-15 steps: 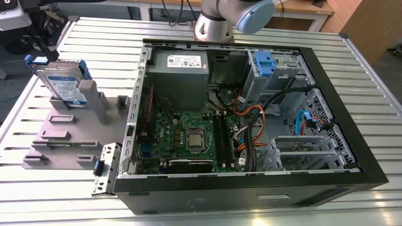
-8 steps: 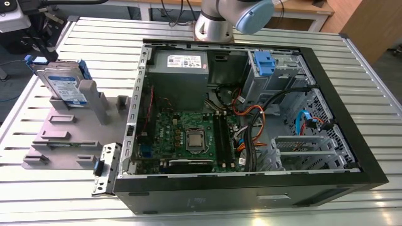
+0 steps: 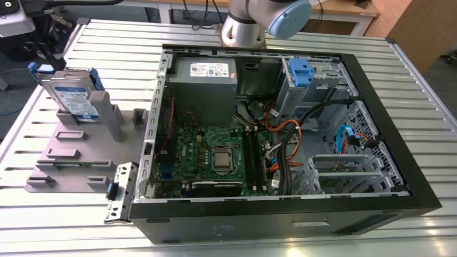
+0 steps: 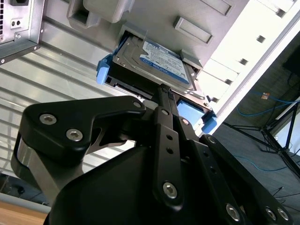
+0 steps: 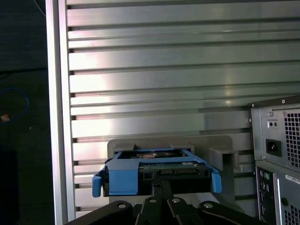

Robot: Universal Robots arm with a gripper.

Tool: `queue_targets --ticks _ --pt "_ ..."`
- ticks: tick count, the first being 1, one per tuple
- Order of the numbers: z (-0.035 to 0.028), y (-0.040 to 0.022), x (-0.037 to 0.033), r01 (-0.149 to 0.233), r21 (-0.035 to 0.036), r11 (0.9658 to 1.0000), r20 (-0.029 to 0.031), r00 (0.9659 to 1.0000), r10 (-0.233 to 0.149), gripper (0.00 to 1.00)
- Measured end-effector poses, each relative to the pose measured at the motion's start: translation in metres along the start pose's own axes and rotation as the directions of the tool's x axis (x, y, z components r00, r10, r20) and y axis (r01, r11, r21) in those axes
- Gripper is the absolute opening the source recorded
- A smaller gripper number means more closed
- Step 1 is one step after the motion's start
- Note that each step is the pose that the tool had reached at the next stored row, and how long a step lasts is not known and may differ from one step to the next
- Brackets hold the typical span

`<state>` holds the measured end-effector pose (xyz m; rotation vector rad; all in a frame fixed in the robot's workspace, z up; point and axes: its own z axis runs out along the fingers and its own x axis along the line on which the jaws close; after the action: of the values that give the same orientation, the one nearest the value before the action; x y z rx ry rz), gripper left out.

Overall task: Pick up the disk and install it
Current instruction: 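Pick up the disk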

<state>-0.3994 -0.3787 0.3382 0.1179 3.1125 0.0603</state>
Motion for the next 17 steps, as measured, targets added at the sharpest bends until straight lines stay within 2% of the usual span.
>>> queue_targets --ticks 6,10,14,17 --pt "0.0000 0.0000 0.0000 0.012 -0.0003 0.9999 -0.0005 0.9999 -0.012 0.11" --pt "0.0001 0.0000 0.0000 0.061 -0.0016 0.9981 -0.0024 0.9981 -0.061 0.11" --pt "0.0001 0.0000 0.0000 0.126 -0.0035 0.9921 -0.0047 0.9921 -0.126 0.11" --pt "0.0001 0.0000 0.0000 0.178 -0.0051 0.9841 -0.0066 0.9841 -0.178 0.11"
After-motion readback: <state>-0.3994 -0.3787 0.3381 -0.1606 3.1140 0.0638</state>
